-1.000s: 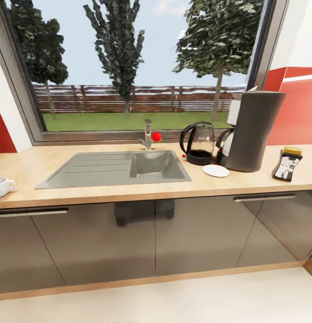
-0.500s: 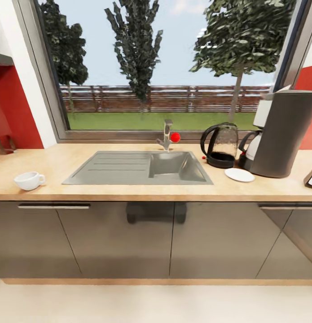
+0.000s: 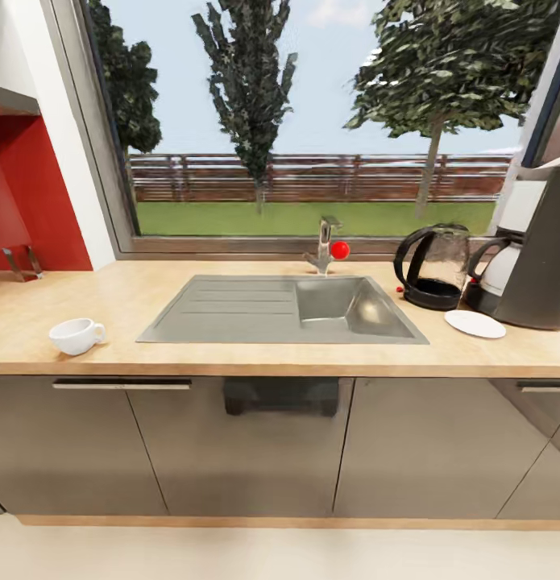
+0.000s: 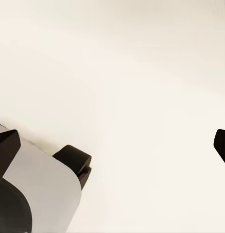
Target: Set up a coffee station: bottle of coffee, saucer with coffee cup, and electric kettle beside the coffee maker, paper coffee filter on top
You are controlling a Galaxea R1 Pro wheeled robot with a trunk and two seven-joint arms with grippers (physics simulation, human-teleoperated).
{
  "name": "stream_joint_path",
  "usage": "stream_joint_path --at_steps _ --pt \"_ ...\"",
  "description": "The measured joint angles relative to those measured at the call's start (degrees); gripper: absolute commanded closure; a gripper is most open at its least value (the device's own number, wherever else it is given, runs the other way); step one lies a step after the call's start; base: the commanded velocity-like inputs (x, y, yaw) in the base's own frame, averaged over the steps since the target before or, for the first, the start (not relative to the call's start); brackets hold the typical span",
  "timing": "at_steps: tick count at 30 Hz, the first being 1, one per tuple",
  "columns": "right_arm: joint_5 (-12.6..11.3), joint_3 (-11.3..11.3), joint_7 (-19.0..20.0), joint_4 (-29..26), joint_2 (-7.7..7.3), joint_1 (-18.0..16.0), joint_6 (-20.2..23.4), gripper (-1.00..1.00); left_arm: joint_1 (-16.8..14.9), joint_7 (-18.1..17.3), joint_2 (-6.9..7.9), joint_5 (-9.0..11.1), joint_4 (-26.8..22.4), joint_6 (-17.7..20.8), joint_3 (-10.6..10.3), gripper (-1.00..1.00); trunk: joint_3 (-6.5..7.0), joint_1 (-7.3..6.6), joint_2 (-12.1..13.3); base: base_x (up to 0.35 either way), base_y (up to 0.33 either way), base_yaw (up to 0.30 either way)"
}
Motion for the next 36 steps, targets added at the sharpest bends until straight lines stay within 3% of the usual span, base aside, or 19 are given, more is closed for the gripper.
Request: stream_joint_path --at_steps 36 --pt "0.0 0.0 0.2 0.1 0.00 0.0 0.1 -1.00 0.0 0.0 0.00 0.0 0.0 0.0 0.2 -1.00 0.00 0.02 0.0 -0.007 0.309 0.000"
